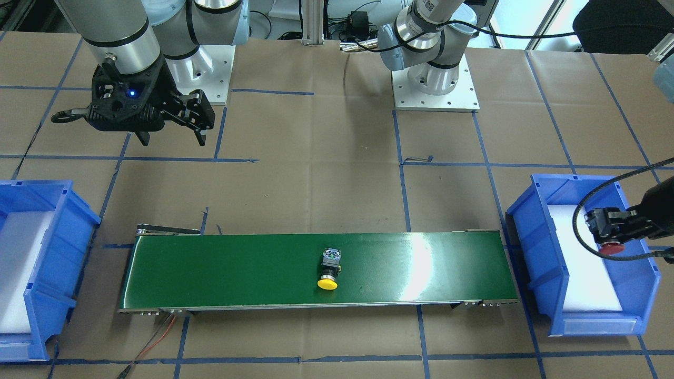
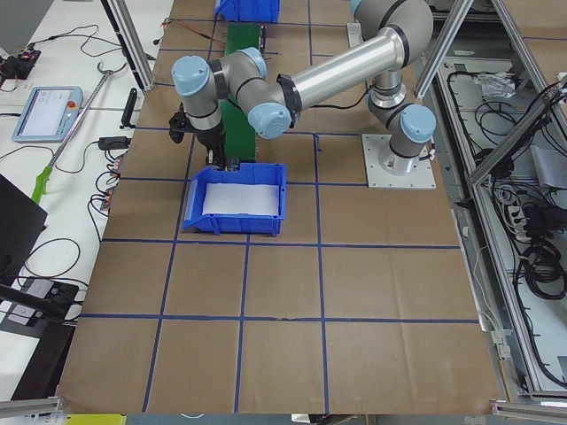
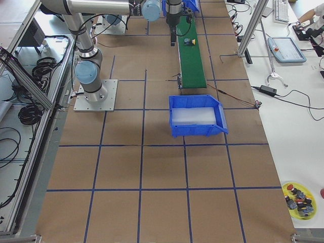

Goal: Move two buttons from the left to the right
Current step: 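Carry the red button onto the belt while the right gripper reaches toward the yellow button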

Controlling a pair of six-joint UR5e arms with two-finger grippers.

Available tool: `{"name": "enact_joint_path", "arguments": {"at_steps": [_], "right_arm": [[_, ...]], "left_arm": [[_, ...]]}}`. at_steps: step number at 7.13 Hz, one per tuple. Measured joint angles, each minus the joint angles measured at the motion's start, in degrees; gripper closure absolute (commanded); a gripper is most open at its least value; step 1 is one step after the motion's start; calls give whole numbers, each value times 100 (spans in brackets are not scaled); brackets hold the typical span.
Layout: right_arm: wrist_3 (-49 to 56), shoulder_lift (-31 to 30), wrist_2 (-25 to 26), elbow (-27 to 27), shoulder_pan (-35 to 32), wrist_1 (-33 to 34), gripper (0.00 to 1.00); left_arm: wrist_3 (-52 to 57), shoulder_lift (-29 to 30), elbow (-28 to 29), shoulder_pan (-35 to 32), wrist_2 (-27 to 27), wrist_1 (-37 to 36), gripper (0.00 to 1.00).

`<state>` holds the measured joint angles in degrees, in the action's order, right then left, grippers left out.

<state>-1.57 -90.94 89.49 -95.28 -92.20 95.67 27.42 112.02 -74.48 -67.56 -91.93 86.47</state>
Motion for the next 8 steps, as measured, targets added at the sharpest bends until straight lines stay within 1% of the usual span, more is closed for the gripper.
{"name": "enact_joint_path", "arguments": {"at_steps": [3, 5, 6, 8], "right_arm": [[-37, 86, -11, -24, 0, 97, 0], [-56, 395, -8, -22, 0, 648, 0], [-60, 562, -11, -8, 0, 894, 0], [-63, 782, -20, 35, -6, 1144, 0]], "left_arm": [[-996, -97, -153, -997, 59, -38, 91], [-1345, -81, -430, -1212, 67, -157, 91], [-1504, -35, -641, -1239, 67, -410, 91], [-1658, 46, -1153, -1271, 62, -1155, 91]]}}
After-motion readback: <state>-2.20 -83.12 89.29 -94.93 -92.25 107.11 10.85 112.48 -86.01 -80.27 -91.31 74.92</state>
